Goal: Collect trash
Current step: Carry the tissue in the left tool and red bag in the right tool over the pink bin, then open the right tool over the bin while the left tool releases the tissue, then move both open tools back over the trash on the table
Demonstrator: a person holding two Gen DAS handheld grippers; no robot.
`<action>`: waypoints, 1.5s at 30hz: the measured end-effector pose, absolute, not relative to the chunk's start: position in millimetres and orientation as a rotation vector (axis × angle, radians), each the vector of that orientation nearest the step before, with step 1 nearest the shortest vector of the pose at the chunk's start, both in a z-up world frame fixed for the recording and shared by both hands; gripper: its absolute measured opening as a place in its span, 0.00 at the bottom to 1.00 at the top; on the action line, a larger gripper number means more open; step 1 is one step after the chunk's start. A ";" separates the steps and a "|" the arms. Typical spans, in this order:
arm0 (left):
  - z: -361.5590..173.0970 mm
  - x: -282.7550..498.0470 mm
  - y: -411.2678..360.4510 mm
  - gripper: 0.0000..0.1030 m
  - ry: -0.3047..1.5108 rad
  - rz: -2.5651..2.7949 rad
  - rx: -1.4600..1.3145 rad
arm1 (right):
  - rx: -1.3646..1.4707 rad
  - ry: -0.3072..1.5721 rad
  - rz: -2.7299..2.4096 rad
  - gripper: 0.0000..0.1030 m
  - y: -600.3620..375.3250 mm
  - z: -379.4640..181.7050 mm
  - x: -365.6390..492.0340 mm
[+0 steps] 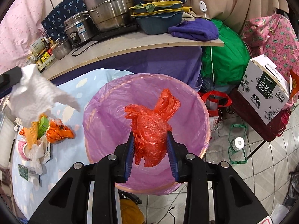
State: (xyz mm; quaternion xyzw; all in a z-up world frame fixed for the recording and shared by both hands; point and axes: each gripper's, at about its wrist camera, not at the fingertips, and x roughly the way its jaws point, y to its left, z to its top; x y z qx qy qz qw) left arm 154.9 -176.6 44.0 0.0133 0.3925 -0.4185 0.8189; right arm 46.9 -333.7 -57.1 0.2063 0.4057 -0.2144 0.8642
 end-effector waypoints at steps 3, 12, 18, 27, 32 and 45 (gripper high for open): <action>26.9 163.3 -192.4 0.11 0.913 -0.929 0.018 | 0.441 0.857 -0.457 0.33 -337.3 -61.2 47.1; -16.4 174.7 -218.9 0.19 1.009 -0.940 -0.011 | 0.443 0.858 -0.468 0.40 -342.3 -65.9 50.1; -21.2 176.6 -209.8 0.51 1.007 -0.908 -0.023 | 0.417 0.828 -0.489 0.60 -342.1 -57.3 48.9; 3.0 169.3 -167.5 0.60 0.890 -0.772 0.014 | 0.378 0.771 -0.455 0.63 -321.2 -31.8 45.3; 13.0 163.3 -128.9 0.71 0.828 -0.642 0.048 | 0.353 0.745 -0.414 0.65 -299.5 -17.2 47.8; -10.6 164.7 17.5 0.80 0.907 -0.242 -0.021 | 0.268 0.753 -0.254 0.71 -209.0 -8.8 72.6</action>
